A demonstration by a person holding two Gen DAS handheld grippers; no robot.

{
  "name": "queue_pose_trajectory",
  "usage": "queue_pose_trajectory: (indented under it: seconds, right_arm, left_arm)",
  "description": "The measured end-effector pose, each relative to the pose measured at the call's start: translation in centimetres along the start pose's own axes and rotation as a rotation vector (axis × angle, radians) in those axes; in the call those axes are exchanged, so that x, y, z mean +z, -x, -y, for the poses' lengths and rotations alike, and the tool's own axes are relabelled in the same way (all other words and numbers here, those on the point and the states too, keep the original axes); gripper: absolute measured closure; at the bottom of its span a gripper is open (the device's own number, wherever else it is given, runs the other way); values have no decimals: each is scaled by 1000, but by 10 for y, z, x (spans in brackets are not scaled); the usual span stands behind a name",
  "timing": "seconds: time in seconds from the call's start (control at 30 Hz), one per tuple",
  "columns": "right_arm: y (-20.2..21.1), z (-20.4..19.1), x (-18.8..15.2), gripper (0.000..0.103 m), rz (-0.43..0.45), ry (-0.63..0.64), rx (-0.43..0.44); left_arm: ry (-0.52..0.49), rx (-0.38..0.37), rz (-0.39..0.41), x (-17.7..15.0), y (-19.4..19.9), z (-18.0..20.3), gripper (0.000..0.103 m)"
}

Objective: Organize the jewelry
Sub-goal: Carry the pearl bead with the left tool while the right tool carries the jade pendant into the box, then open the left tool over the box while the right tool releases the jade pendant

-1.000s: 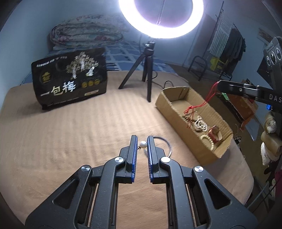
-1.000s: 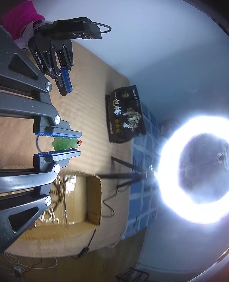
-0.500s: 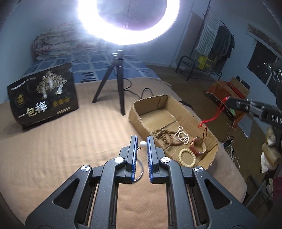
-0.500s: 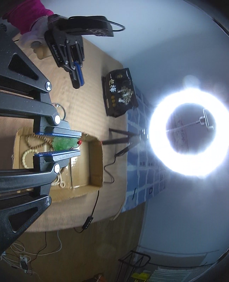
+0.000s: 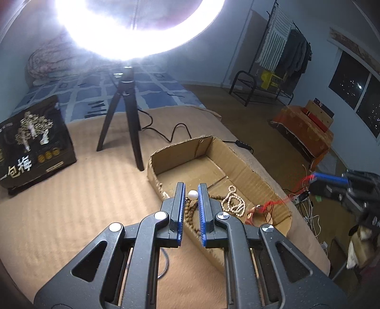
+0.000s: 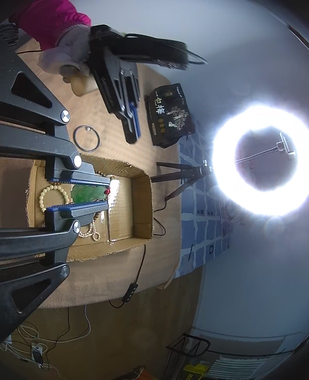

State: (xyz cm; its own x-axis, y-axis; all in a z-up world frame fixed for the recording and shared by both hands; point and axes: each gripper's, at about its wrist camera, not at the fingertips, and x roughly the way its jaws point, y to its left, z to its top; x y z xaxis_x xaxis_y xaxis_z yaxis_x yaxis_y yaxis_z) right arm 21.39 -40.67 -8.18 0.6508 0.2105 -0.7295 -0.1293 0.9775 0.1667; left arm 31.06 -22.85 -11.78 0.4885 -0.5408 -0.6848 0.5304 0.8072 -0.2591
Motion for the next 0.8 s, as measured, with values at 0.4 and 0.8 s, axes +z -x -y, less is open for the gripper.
queue_pose_trajectory:
  seconds: [0.4, 0.8]
  right_arm:
    - [-25, 10, -17, 92, -40, -17, 4]
    - [-38, 16, -26, 91, -73, -20, -4]
  left_arm:
    - [-4, 7, -42, 11, -42, 7, 94]
    - [-14, 23, -60, 11, -59, 9, 94]
